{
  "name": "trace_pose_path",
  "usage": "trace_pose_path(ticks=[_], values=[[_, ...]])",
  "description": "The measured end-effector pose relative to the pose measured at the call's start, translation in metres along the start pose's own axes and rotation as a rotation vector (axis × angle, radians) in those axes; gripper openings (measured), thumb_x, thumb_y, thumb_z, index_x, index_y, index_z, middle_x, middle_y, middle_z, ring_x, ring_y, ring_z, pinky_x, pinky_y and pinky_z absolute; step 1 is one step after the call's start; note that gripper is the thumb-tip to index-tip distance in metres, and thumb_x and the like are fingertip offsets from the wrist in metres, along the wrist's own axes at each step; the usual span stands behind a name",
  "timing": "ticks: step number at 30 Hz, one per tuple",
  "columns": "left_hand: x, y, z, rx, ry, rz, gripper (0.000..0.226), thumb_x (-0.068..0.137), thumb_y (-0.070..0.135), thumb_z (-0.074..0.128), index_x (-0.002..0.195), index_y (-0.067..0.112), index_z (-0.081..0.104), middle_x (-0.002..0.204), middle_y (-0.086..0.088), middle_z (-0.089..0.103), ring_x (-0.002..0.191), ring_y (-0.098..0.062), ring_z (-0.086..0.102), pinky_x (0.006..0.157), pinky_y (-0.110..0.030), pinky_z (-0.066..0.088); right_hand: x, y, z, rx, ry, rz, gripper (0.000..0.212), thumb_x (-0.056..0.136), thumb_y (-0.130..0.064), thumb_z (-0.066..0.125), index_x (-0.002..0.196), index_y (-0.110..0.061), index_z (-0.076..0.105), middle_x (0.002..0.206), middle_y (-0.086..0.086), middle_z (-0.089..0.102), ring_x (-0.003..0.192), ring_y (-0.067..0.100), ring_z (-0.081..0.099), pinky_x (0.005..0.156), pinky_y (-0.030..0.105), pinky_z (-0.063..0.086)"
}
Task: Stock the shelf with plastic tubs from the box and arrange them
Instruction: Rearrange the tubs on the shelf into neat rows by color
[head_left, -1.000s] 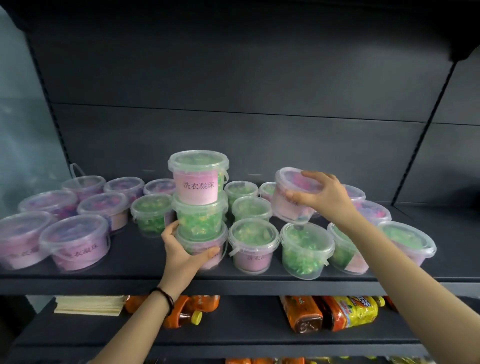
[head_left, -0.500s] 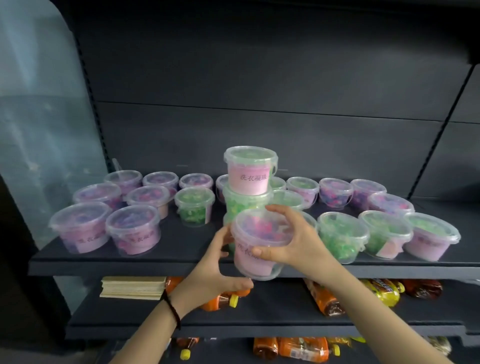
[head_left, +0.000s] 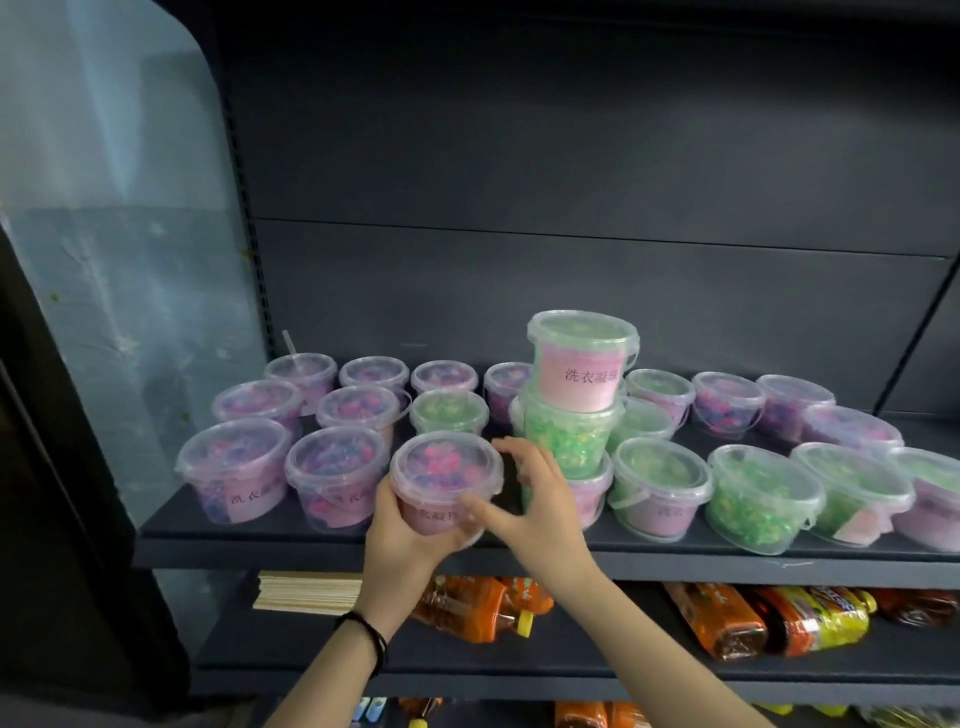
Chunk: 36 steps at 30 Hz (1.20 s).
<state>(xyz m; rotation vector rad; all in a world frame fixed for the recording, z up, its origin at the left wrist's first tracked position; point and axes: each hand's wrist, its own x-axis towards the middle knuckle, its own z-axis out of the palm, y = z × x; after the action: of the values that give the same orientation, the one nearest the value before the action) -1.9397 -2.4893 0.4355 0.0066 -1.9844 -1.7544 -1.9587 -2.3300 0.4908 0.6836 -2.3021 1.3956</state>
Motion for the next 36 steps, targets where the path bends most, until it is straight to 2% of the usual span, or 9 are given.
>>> trace_pose_path(ticks=[3,7,11,19,22,25,27,32,36], values=[[0.008,-0.014,-0.003,0.095,0.046,0.004,0.096,0.049,0.034,0.096,0.131,0.034,0.046,0.127,0.013,0.054,0.121,-0.003,0.049,0.101,-0.026,0.044,-0.007,0.017,0.010,-0.083,0.323,0.042,0.041,0.076,-0.026,0.080,0.110,-0.027,0.057,0.110,-0.013,0.051,0.108,0.003,0.048,0.090,0.022,0.044],[0.012,-0.024,-0.005,0.197,0.090,0.017,0.104,0.050,0.032,0.095,0.139,0.023,0.042,0.132,0.005,0.045,0.125,-0.008,0.042,0.106,-0.030,0.037,-0.009,0.040,0.015,-0.201,0.575,0.256,0.069,0.062,-0.019,0.090,0.118,-0.009,0.051,0.120,0.009,0.043,0.114,0.029,0.037,0.093,0.030,0.028],[0.013,-0.027,0.000,0.221,0.105,0.019,0.100,0.054,0.027,0.093,0.140,0.021,0.042,0.133,0.006,0.050,0.127,-0.009,0.045,0.108,-0.033,0.038,0.000,0.057,0.010,-0.263,0.569,0.312,0.097,0.056,-0.020,0.092,0.135,-0.001,0.040,0.139,0.022,0.034,0.126,0.038,0.030,0.104,0.039,0.023],[0.014,-0.020,0.006,0.241,0.147,0.005,0.093,0.058,0.022,0.092,0.137,0.013,0.044,0.132,-0.001,0.053,0.125,-0.016,0.049,0.107,-0.040,0.043,0.003,0.079,0.001,-0.212,0.513,0.282,0.105,0.061,-0.034,0.087,0.145,-0.014,0.029,0.145,0.008,0.035,0.131,0.027,0.024,0.106,0.035,0.023],[-0.001,-0.016,-0.006,0.355,0.195,0.022,0.084,0.063,0.039,0.086,0.133,0.015,0.046,0.122,0.001,0.051,0.110,-0.015,0.054,0.095,-0.039,0.050,0.001,0.088,-0.010,-0.234,0.502,0.278,0.104,0.061,-0.037,0.087,0.145,-0.012,0.031,0.144,0.010,0.037,0.130,0.029,0.025,0.103,0.031,0.018],[-0.009,-0.004,-0.015,0.462,0.344,0.161,0.059,0.069,0.054,0.072,0.112,0.024,0.046,0.105,0.007,0.045,0.090,-0.008,0.051,0.075,-0.034,0.054,0.003,0.095,-0.021,-0.216,0.494,0.267,0.103,0.062,-0.033,0.088,0.145,-0.011,0.031,0.145,0.011,0.036,0.132,0.031,0.025,0.101,0.024,0.013],[0.007,0.011,-0.011,0.490,0.347,0.216,0.052,0.072,0.057,0.069,0.109,0.029,0.043,0.103,0.009,0.042,0.092,-0.011,0.048,0.077,-0.028,0.048,0.005,0.100,-0.027,-0.214,0.472,0.248,0.102,0.063,-0.030,0.088,0.145,-0.008,0.031,0.145,0.013,0.036,0.133,0.033,0.027,0.099,0.018,0.008],[0.094,0.049,0.026,0.748,0.170,0.160,0.066,0.072,0.055,0.074,0.118,0.011,0.056,0.115,-0.004,0.058,0.111,-0.026,0.051,0.092,-0.039,0.045,0.002,0.105,-0.034,-0.202,0.424,0.215,0.102,0.062,-0.029,0.089,0.144,-0.005,0.033,0.145,0.016,0.037,0.136,0.032,0.027,0.105,0.026,0.010],[0.141,0.049,0.049,0.919,-0.050,-0.093,0.103,0.063,0.074,0.069,0.141,0.014,0.039,0.136,-0.010,0.050,0.128,-0.031,0.044,0.100,-0.044,0.044,0.002,0.106,-0.034,-0.196,0.414,0.211,0.103,0.060,-0.029,0.090,0.143,-0.006,0.034,0.144,0.015,0.038,0.134,0.033,0.029,0.102,0.017,0.006]])
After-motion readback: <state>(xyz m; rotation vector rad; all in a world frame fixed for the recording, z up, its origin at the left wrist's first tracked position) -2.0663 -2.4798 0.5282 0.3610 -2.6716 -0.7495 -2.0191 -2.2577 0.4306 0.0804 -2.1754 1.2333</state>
